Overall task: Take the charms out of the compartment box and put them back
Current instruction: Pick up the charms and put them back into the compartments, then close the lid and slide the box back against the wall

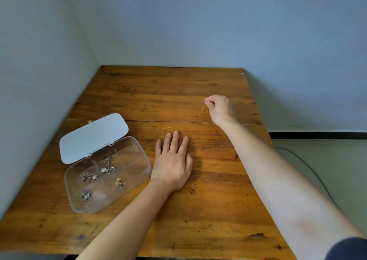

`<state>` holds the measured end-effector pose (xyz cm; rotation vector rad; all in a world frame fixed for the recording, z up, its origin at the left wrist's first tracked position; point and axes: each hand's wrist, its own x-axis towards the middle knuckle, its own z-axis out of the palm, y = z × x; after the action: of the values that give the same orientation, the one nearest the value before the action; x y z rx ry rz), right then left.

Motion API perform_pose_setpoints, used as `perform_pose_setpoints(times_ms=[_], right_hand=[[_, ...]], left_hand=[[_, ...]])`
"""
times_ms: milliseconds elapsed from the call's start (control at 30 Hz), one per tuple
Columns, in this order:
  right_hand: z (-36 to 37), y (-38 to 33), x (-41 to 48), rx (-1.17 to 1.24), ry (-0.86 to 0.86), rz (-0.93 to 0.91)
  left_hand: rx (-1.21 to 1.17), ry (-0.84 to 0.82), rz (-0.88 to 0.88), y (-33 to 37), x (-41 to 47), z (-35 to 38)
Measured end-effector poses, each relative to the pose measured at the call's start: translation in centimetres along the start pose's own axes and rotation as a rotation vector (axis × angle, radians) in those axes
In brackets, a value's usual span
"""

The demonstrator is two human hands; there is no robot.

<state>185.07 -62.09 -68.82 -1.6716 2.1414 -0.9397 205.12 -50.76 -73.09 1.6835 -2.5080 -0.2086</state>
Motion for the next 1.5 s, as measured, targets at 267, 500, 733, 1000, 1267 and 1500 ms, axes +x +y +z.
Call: perform_pose_setpoints(times_ms=[267,500,733,1000,1267,1500], right_hand=[[-1.6,1.6,-2.2,-0.142,-0.157,0.088],[-4.4,1.1,-7.5,-0.082,-0.243,0.079],[-5.7,-1.8,-11.4,-0.065,-0.221,-0.001],[-0.9,-7.5,-16.8,0.066,-0.335,-0.03],[6.7,-10.7,-21.3,0.044,-0.361,-0.062],[8.0,-9.9,-22.7,-0.038,-0.077,-0.16]], left_hand=[[-0.013,-0.025,-0.018,0.0,0.1,-0.1],[-0.054,-0.161,-0.055,0.7,0.1,-2.4],[-0.397,0.118,-0.001,0.0,-3.9,-7.7],[-0.363,0.382,-0.312,-9.1,-9.1,-9.9],[-0.886,0.5,-0.863,-16.2,-9.1,-9.7],[-1.484,0.634,-1.106,-19.4,-7.1,-10.3]])
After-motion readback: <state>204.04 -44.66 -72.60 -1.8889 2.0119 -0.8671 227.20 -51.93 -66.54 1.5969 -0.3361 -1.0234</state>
